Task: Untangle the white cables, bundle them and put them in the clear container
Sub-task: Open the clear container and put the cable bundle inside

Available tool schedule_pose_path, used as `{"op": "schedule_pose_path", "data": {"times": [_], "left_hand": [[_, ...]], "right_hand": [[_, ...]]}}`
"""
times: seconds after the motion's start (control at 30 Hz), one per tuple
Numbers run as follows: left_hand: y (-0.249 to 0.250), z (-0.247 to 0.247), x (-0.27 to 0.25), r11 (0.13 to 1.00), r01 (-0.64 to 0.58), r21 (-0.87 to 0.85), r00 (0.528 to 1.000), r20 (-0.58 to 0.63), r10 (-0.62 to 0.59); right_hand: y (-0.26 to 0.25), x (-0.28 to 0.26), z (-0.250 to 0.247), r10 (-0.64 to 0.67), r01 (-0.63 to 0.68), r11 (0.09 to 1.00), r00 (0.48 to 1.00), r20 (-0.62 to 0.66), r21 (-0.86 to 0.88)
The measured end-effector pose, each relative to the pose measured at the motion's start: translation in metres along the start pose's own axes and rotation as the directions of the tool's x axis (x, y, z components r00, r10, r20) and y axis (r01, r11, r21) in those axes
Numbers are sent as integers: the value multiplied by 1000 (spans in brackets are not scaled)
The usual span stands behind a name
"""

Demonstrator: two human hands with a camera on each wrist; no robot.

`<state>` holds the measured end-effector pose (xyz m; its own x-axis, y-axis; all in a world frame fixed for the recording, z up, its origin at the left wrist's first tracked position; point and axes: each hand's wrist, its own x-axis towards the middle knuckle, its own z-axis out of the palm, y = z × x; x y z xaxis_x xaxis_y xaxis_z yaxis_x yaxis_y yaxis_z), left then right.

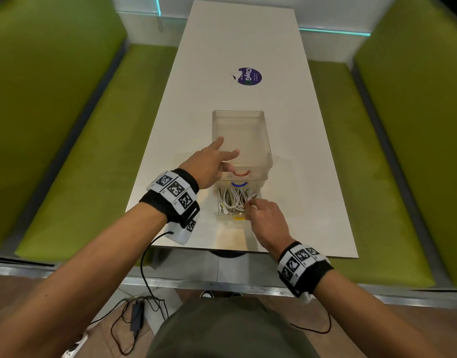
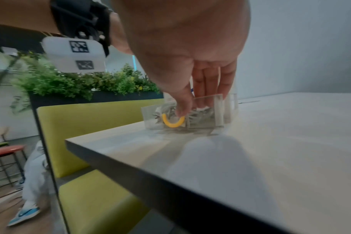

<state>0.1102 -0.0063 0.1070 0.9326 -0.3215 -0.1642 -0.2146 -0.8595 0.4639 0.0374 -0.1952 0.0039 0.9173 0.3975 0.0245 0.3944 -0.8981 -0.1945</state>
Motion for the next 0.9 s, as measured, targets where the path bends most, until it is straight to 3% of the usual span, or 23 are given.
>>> {"op": "schedule_pose_path", "data": {"times": [0.1,0.2,0.27,0.4,0.53,0.77,0.9], "left_hand": [[1,2,-2,1000,-10,9,1000,-4,10],[2,3,-3,1000,-9,24,1000,-17,10],[2,2,-3,999,1,37,1000,-26,0],[2,3,-2,999,-12,34,1000,-24,13],[1,2,-2,999,-16,35,999,-29,17],[0,3,-2,999,-21,35,999,-35,22],[-1,3,0,1000,-13,26,999,-39,14]], "right_hand": [[-5,12,-1,33,-33,999,999,37,-9],[-12,7,-3,79,-79,997,997,-26,-6],[-16,-6,-5,40,-39,999,998,-38,27],[-19,-9,-2,-87,71,990,987,133,125],[-13,13,3,10,-30,969,997,83,247],[-12,27,0,-6,-16,959,997,79,283],[-13,34,-9,-13,-58,949,975,223,309]]}}
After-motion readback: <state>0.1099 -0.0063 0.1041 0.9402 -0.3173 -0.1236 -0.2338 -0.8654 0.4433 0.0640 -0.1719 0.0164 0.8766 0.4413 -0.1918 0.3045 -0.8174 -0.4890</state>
